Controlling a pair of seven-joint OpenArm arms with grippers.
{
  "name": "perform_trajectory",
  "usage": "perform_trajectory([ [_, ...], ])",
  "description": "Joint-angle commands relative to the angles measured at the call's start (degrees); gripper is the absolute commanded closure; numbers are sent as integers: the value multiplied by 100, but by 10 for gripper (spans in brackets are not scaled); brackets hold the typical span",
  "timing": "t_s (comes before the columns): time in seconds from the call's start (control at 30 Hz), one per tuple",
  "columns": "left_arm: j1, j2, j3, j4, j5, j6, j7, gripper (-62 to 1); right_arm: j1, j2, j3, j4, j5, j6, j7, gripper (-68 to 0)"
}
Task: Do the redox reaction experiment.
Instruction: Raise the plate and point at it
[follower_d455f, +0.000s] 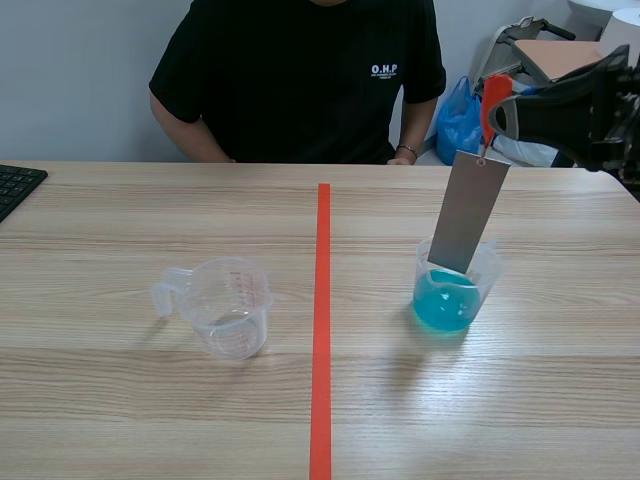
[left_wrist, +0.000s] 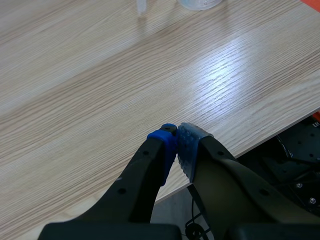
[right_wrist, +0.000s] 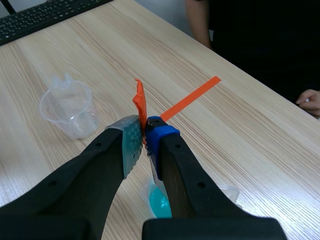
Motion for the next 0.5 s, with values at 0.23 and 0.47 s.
perform_trajectory([
  [0.23, 26, -17, -48, 98, -72, -11, -63, -40, 85, 251, 542, 496, 743, 44, -387, -15],
  [0.47, 24, -17, -48, 98, -72, -11, -66, -40, 85, 315, 911, 765, 1298, 44, -763, -15],
])
